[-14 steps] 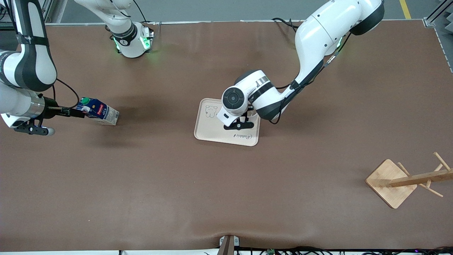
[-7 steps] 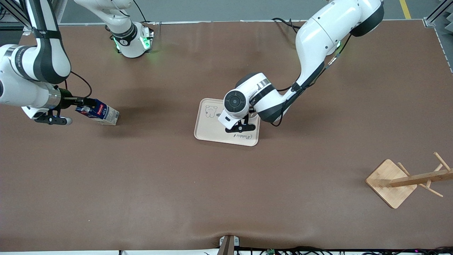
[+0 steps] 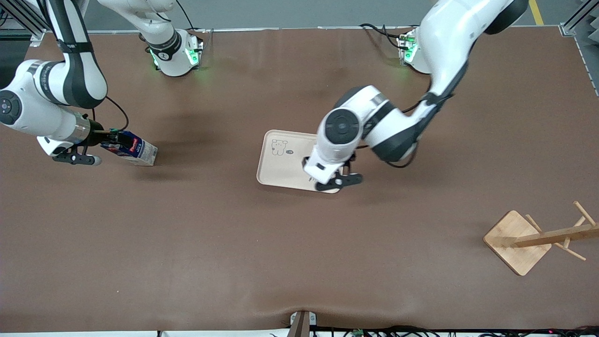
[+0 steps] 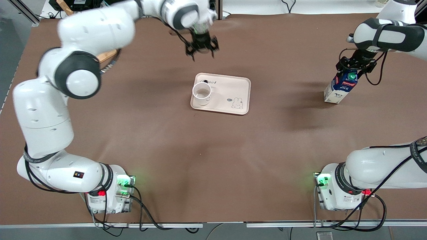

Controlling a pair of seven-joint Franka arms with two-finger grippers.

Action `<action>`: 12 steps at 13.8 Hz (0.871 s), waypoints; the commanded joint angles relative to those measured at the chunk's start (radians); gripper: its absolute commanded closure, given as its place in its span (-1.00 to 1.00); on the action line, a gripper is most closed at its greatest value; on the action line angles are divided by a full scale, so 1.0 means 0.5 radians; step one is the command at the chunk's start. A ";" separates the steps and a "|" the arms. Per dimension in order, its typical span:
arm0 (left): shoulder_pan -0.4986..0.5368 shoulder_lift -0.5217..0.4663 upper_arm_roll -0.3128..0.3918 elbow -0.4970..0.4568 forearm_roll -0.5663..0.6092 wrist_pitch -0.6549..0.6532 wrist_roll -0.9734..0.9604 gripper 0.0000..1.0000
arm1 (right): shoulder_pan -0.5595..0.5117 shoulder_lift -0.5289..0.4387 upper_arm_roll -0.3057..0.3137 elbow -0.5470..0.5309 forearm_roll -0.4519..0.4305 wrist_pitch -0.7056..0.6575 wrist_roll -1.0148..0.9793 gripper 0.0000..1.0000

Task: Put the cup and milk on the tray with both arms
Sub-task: 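Lower the mug onto the tray while the right gripper grasps the milk, then withdraw the left gripper while the right gripper lifts the milk carton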

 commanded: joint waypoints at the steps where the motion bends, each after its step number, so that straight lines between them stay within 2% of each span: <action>1: 0.154 -0.225 0.010 -0.057 0.065 -0.181 0.003 -1.00 | -0.005 -0.113 -0.001 -0.106 0.023 0.028 -0.015 0.43; 2: 0.224 -0.292 0.004 -0.057 0.126 -0.219 0.015 -1.00 | -0.005 -0.113 -0.001 -0.097 0.023 -0.027 -0.018 0.99; 4: 0.359 -0.397 0.004 -0.057 0.133 -0.301 0.173 -1.00 | 0.004 -0.113 0.002 -0.023 0.029 -0.259 -0.018 1.00; 7: 0.595 -0.538 0.001 -0.057 0.130 -0.433 0.599 -1.00 | 0.071 -0.101 0.006 0.200 0.066 -0.508 0.010 1.00; 9: 0.779 -0.624 -0.009 -0.057 0.103 -0.510 0.848 -1.00 | 0.105 -0.091 0.006 0.332 0.166 -0.634 0.010 1.00; 11: 0.869 -0.719 -0.012 -0.054 0.093 -0.526 1.072 -1.00 | 0.197 -0.085 0.006 0.452 0.280 -0.754 0.046 1.00; 12: 0.912 -0.762 -0.009 -0.054 0.063 -0.532 1.122 -1.00 | 0.286 -0.085 0.006 0.538 0.335 -0.848 0.193 1.00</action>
